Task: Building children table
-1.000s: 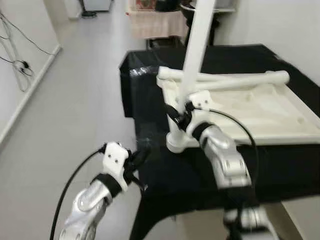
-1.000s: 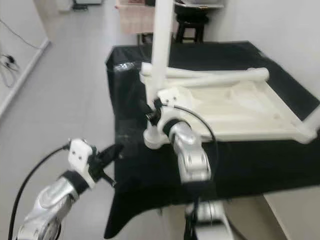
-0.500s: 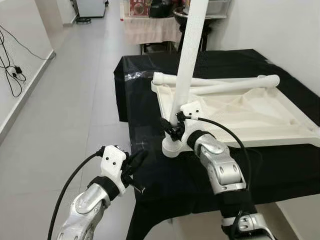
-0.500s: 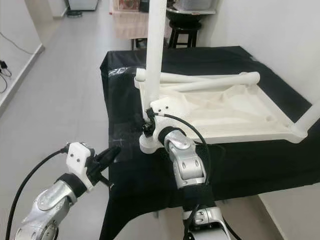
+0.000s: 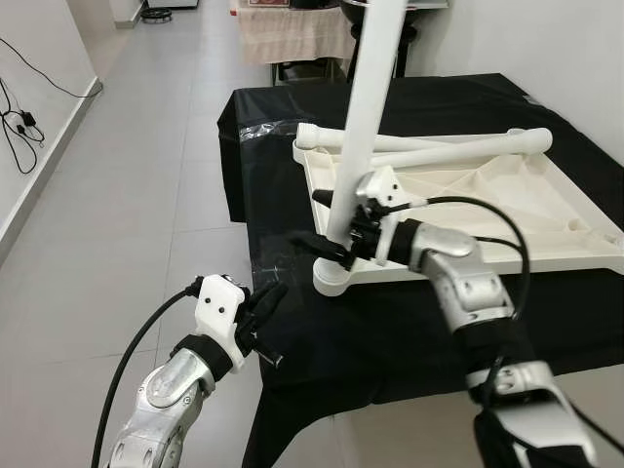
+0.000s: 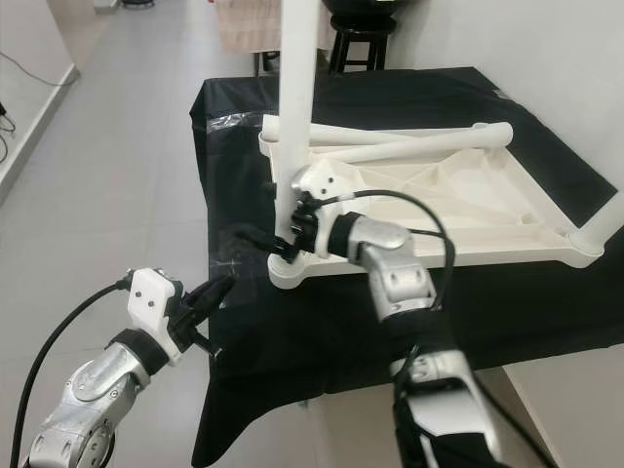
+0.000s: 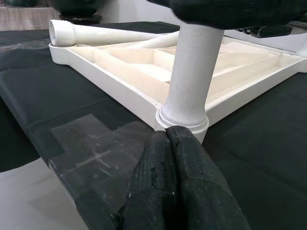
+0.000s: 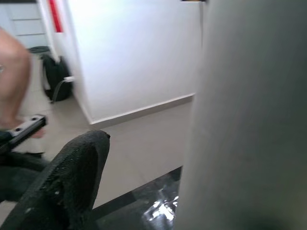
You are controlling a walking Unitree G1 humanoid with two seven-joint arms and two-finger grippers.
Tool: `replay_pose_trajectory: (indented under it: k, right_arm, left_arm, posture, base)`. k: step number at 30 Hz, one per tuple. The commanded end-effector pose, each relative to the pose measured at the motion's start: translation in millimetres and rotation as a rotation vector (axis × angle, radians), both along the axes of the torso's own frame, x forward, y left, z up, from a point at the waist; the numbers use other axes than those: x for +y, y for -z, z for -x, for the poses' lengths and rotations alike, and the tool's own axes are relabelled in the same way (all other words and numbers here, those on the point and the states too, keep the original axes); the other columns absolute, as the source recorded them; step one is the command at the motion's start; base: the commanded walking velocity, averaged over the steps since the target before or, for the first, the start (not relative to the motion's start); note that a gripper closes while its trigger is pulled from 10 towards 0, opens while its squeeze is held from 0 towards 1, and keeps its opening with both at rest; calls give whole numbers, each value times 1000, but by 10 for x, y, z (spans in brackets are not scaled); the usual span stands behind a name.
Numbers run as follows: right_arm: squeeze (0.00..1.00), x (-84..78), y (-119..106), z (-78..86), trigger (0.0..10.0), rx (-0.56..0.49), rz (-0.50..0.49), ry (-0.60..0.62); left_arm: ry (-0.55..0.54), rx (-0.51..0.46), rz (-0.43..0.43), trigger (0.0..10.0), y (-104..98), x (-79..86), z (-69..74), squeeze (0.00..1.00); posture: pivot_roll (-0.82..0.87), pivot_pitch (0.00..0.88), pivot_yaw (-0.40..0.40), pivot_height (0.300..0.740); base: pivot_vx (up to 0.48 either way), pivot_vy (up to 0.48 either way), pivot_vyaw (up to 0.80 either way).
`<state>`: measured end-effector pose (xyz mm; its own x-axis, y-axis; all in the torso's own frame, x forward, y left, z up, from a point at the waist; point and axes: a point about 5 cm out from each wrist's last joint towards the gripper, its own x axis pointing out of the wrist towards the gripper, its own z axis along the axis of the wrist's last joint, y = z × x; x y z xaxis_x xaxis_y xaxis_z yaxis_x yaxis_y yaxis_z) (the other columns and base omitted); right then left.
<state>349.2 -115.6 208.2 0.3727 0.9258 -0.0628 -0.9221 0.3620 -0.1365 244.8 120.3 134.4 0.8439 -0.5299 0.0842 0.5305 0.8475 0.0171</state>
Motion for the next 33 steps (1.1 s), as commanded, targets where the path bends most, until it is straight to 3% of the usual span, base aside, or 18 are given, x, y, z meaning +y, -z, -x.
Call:
replay_pose_trajectory:
  k: [1, 2, 3, 9, 12, 14, 16, 17, 18, 19, 20, 21, 26, 27, 30, 31, 32, 33]
  right_arm:
    - [0, 84, 54, 22, 1020, 41, -8, -104]
    - [0, 84, 54, 22, 1020, 41, -8, -104]
    - [0, 73, 71, 14, 0, 63, -19, -125]
    - [0, 18, 142, 24, 0, 84, -42, -131]
    - [0, -99, 214, 40, 0, 72, -47, -20]
    - [0, -99, 214, 40, 0, 72, -47, -20]
    - [0, -172, 334, 23, 0, 96, -19, 187]
    - [0, -245, 581, 87, 0, 142, 44, 646]
    - [0, -245, 581, 87, 0, 142, 44, 646]
    - [0, -318, 667, 159, 0, 158, 70, 862]
    - [0, -252, 723, 322, 0, 178, 64, 910]
    - [0, -194, 742, 431, 0, 193, 51, 909]
    - [0, -115, 627, 438, 0, 105, 40, 821]
    - [0, -222, 615, 281, 0, 114, 50, 850]
    - [0, -254, 619, 244, 0, 124, 50, 863]
    - [0, -238, 575, 172, 8392, 124, 43, 875]
    - [1000, -170, 492, 114, 10000, 120, 2, 828]
    - [1000, -121, 432, 77, 10000, 119, -28, 793]
  left_arm:
    - [3, 10, -6, 10000, 32, -19, 11, 0]
    - [3, 10, -6, 10000, 32, -19, 11, 0]
    - [4, 10, -6, 10000, 33, -24, 16, 0]
    - [4, 11, -6, 10000, 32, -32, 27, 0]
    - [5, 12, -5, 10000, 30, -29, 26, 0]
    - [5, 12, -5, 10000, 30, -29, 26, 0]
    - [4, 12, -6, 10000, 31, -19, 27, 0]
    - [3, 12, -9, 10000, 26, 4, 27, 0]
    - [3, 12, -9, 10000, 26, 4, 27, 0]
    - [2, 12, -10, 10000, 22, 14, 26, 0]
    - [2, 11, -12, 10000, 18, 17, 26, 0]
    - [2, 11, -12, 10000, 17, 20, 25, 0]
    - [2, 12, -15, 10000, 21, 19, 22, 0]
    - [10, 15, -12, 10000, 23, 0, 16, 0]
    - [14, 16, -11, 10000, 24, -7, 14, 0]
    - [7, 13, -10, 10000, 21, -6, 15, 0]
    - [2, 10, -9, 10000, 20, -7, 13, 0]
    - [-1, 9, -8, 10000, 19, -8, 11, 0]
  posture:
    - [25, 53, -53, 740]
    - [25, 53, -53, 740]
    - [27, 53, -54, 740]
    - [27, 56, -53, 740]
    - [22, 58, -49, 740]
    - [22, 58, -49, 740]
    - [31, 56, -53, 740]
    - [30, 64, -47, 740]
    - [30, 64, -47, 740]
    - [28, 68, -45, 740]
    - [27, 72, -42, 740]
    - [25, 71, -40, 740]
    - [8, 61, -30, 740]
    - [25, 65, -43, 740]
    - [25, 65, -43, 740]
    - [19, 65, -45, 740]
    - [17, 61, -49, 740]
    - [17, 62, -49, 740]
  base:
    - [0, 0, 0]
    - [0, 0, 0]
    - [0, 0, 0]
    - [0, 0, 0]
    - [0, 0, 0]
    - [0, 0, 0]
    - [0, 0, 0]
    - [0, 0, 0]
    - [0, 0, 0]
    - [0, 0, 0]
    - [0, 0, 0]
    - [0, 0, 0]
    - [0, 0, 0]
    - [0, 0, 0]
    - [0, 0, 0]
    - [0, 0, 0]
    - [0, 0, 0]
    - [0, 0, 0]
